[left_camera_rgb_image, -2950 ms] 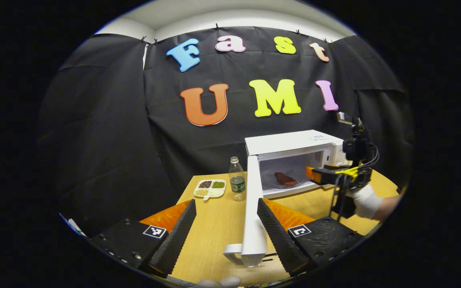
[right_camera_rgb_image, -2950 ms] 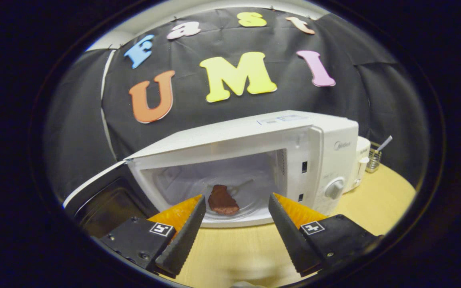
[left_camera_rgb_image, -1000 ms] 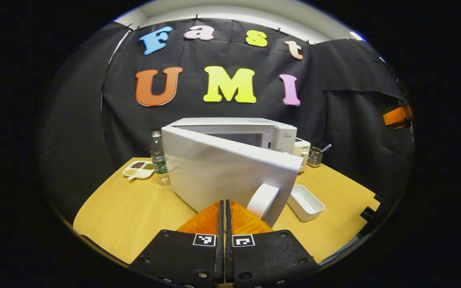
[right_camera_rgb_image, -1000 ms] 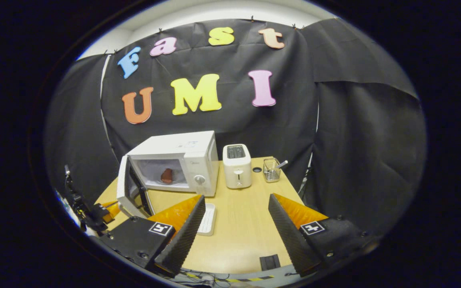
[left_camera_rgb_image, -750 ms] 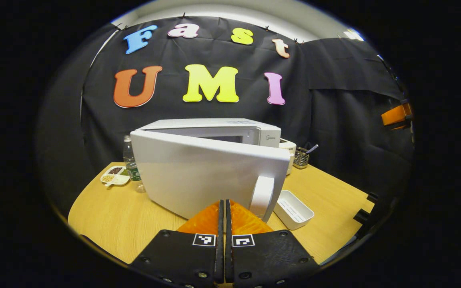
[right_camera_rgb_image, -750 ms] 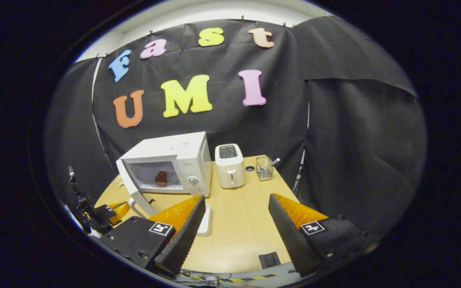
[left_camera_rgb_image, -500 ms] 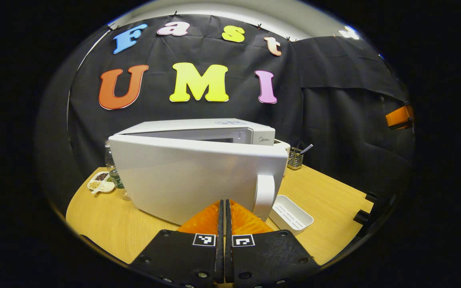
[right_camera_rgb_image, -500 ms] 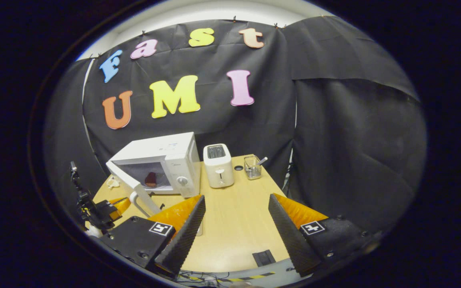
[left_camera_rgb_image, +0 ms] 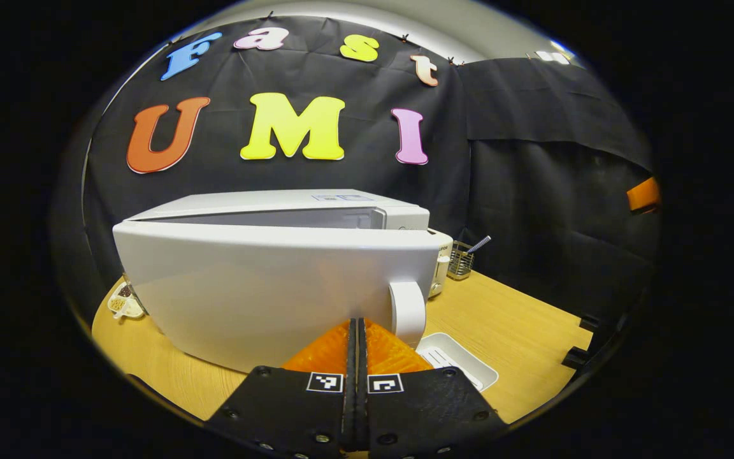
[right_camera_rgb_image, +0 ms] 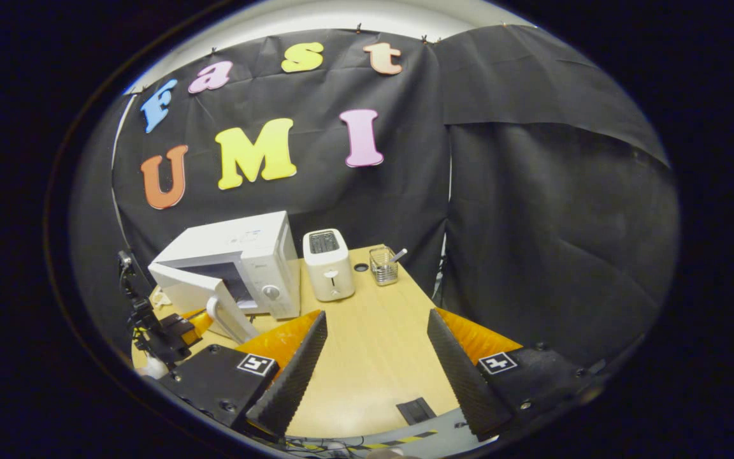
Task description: Open the microwave oven with the left hand, put the food in, and close the microwave oven.
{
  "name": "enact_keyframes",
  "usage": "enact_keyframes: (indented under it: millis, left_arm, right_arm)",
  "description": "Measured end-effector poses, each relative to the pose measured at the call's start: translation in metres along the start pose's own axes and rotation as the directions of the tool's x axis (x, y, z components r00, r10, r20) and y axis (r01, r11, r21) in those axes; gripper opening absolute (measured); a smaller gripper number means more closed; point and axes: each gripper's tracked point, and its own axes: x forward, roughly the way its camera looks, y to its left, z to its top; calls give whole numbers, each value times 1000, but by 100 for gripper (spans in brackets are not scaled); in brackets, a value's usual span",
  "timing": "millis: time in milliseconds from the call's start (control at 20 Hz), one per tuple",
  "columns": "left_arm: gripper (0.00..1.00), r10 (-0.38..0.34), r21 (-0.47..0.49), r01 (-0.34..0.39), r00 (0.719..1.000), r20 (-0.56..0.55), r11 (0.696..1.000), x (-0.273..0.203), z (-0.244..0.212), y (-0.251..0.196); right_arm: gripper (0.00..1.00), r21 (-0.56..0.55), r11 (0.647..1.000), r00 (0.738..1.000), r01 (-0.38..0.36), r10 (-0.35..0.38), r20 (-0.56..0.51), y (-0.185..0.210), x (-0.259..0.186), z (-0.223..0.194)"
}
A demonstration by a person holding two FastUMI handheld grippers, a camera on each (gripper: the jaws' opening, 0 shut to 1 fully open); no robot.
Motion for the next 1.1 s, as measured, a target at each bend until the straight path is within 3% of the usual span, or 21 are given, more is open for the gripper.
enact_keyframes:
  millis: [550, 1100]
  left_arm:
    - [0, 4, -21, -4, 1000, 5, 1000, 56, 11, 8]
    - [0, 34, -39, -34, 999, 15, 999, 77, 17, 15]
  right_arm:
    - [100, 13, 999, 999, 47, -47, -14, 4, 8, 1]
    - [100, 11, 999, 999, 47, -46, -20, 11, 10, 4]
